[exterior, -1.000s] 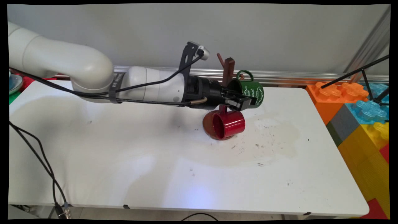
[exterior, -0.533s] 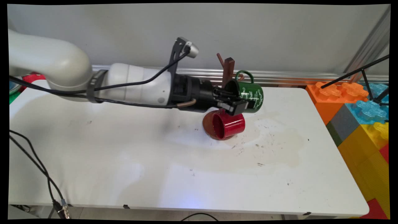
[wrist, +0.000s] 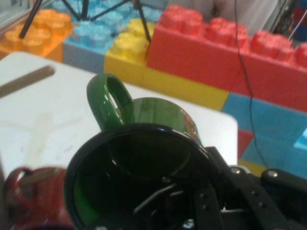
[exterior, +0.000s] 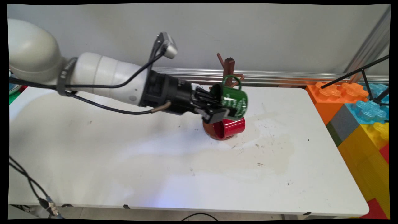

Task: Place the picked object on the table

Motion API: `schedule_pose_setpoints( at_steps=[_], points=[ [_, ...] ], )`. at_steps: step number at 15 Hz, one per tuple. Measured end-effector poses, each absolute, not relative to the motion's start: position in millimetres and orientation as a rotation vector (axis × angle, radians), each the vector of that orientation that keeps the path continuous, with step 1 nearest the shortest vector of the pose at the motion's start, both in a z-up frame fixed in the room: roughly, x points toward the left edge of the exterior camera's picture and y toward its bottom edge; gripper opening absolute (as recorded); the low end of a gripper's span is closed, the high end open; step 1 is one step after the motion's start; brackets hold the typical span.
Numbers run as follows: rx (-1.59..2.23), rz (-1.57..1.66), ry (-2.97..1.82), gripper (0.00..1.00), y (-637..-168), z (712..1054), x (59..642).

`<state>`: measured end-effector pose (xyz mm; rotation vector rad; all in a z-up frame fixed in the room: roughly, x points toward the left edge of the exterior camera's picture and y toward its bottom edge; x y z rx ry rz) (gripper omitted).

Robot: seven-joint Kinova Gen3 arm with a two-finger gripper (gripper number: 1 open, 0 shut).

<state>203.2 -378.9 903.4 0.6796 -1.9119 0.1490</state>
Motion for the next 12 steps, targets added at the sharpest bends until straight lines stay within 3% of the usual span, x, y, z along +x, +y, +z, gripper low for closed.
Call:
schedule_pose_setpoints(
  at_steps=[12],
  points=[
    [0.616, 0.218, -2.201, 0.00, -391.1, 917.2, 273.6]
  ],
)
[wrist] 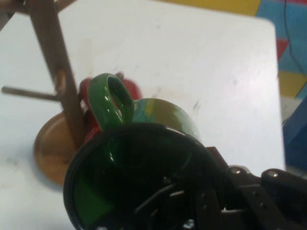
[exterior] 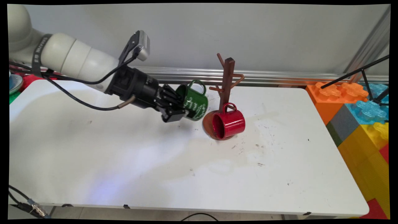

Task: Place the picked object on the table

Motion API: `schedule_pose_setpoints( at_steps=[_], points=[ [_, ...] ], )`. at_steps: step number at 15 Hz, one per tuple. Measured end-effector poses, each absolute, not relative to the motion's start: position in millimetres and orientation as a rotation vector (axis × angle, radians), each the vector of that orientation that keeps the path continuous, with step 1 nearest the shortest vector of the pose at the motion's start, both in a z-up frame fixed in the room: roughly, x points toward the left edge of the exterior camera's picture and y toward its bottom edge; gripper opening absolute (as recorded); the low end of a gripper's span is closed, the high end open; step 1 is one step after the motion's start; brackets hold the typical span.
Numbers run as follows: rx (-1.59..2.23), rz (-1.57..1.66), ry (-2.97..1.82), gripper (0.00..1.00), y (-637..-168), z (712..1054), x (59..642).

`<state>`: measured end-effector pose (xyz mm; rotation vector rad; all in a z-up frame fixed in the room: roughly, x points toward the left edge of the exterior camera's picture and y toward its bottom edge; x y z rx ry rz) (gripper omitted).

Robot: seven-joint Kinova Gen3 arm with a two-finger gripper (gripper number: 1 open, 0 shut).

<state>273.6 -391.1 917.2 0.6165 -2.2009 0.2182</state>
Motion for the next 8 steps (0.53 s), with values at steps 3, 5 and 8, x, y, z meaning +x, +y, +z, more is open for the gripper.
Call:
schedule_pose_setpoints(
  at_steps=[3, 5, 8],
  points=[
    [0.585, 0.248, -2.286, 0.00, -396.6, 917.8, 286.1],
    [0.555, 0.277, -2.370, 0.00, -403.7, 916.5, 295.5],
    [0.534, 0.295, -2.447, 0.00, -411.2, 912.8, 301.8]
  ],
)
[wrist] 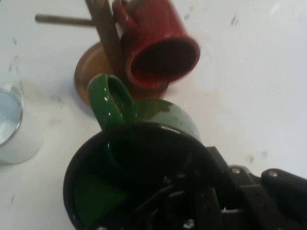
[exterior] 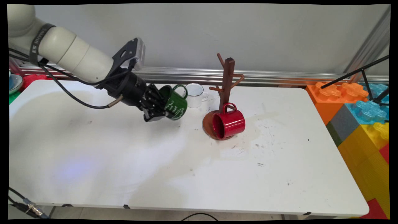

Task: Place the picked object on the table

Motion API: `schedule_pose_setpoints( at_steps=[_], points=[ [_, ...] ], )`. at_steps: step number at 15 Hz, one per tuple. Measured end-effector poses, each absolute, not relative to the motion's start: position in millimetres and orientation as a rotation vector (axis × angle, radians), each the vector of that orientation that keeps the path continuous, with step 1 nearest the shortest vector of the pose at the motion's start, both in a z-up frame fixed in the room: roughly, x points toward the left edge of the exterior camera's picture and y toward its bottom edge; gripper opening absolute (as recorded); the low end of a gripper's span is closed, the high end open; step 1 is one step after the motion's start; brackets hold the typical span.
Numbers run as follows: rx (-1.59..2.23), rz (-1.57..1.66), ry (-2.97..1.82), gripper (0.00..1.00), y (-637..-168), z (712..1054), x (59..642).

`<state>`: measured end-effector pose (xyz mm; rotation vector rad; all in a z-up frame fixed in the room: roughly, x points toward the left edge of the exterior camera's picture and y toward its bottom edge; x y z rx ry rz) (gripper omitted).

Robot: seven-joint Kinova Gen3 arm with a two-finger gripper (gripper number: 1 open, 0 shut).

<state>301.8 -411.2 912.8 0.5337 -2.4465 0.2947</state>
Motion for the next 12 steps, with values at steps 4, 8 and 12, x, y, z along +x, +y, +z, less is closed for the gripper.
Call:
schedule_pose_setpoints(
  at_steps=[4, 8, 12],
  points=[
    [0.490, 0.332, -2.585, 0.00, -425.8, 901.8, 309.2],
    [0.437, 0.369, -2.696, 0.00, -439.8, 888.7, 310.4],
    [0.387, 0.391, -2.782, 0.00, -451.7, 874.1, 306.6]
  ],
)
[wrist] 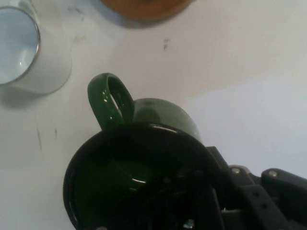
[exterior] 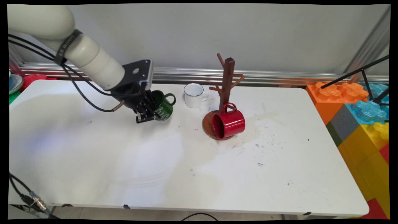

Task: Place the picked object on the table

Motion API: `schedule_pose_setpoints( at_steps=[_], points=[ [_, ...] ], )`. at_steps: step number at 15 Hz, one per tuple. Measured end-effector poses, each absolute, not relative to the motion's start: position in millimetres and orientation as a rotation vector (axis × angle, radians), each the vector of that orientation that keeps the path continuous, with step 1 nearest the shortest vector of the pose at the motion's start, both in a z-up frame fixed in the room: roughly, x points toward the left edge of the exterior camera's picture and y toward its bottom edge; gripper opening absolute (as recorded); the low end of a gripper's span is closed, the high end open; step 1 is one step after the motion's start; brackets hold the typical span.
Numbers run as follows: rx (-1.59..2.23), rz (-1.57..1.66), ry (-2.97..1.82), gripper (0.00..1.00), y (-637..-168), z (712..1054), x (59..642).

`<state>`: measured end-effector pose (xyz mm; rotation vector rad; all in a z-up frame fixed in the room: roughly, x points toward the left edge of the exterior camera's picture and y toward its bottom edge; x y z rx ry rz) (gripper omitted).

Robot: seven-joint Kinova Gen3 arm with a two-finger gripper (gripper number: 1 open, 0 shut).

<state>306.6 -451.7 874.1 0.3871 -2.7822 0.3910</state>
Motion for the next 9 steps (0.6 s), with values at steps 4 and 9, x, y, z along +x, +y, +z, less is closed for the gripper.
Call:
schedule_pose_setpoints(
  at_steps=[4, 9],
  points=[
    [0.319, 0.405, -2.873, 0.00, -464.7, 854.5, 299.8],
    [0.260, 0.401, -2.946, 0.00, -479.2, 832.9, 287.9]
  ],
)
